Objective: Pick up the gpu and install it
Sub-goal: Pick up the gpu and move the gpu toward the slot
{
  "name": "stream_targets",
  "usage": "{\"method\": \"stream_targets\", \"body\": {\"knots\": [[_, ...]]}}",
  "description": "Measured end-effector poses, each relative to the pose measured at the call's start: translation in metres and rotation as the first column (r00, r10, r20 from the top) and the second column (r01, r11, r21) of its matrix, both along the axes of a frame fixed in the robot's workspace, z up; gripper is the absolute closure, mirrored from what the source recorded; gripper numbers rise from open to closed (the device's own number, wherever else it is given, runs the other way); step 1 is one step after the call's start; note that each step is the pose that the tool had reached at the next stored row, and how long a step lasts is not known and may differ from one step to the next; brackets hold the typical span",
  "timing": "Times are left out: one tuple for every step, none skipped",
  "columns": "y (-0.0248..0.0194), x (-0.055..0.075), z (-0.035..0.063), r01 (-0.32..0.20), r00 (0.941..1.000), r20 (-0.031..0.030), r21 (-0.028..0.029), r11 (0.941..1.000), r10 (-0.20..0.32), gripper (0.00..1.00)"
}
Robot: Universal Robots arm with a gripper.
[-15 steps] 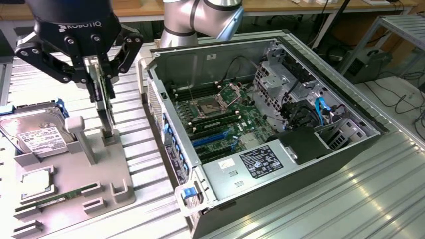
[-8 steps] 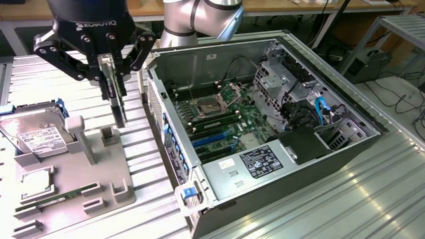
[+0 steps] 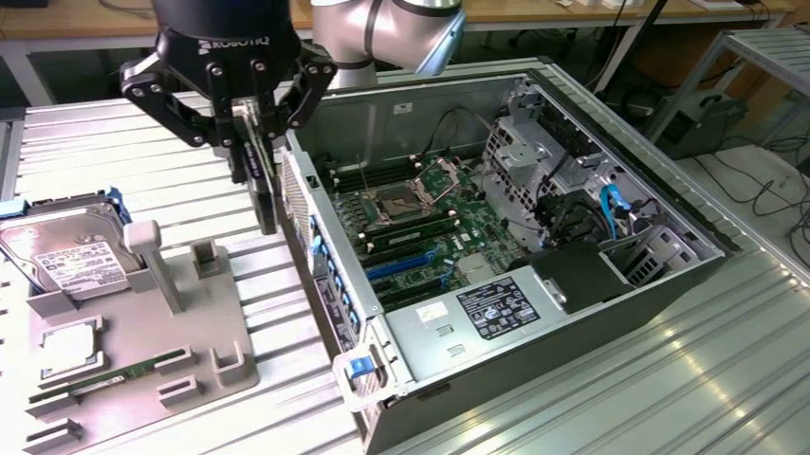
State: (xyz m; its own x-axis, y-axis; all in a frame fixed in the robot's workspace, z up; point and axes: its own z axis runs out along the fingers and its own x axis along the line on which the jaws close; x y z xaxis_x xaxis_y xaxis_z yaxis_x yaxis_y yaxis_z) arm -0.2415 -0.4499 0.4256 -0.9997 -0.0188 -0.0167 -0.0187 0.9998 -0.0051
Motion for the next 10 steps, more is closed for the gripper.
{"method": "stream_targets", "body": {"knots": [[0.0000,0.005,0.0000,0.000,1.0000,0.0000,0.0000,1.0000,0.000,0.72],[0.0001,0.008,0.0000,0.000,1.0000,0.0000,0.0000,1.0000,0.000,0.72],[0.0001,0.011,0.0000,0.000,1.0000,0.0001,0.0001,1.0000,0.000,0.72],[0.0005,0.014,0.0000,0.000,1.0000,0.0001,0.0000,1.0000,0.000,0.72],[0.0007,0.017,0.0000,0.000,1.0000,-0.0001,-0.0001,1.0000,0.000,0.72],[0.0008,0.019,0.0000,0.000,1.0000,0.0001,0.0001,1.0000,0.000,0.72],[0.0009,0.022,0.0000,0.000,1.0000,0.0001,0.0001,1.0000,0.000,0.72],[0.0009,0.024,-0.0001,0.000,1.0000,0.0000,0.0000,1.0000,0.000,0.72],[0.0009,0.025,-0.0001,0.000,1.0000,0.0000,0.0000,1.0000,0.000,0.72],[0.0009,0.028,-0.0002,0.000,1.0000,0.0001,0.0001,1.0000,0.000,0.72]]}}
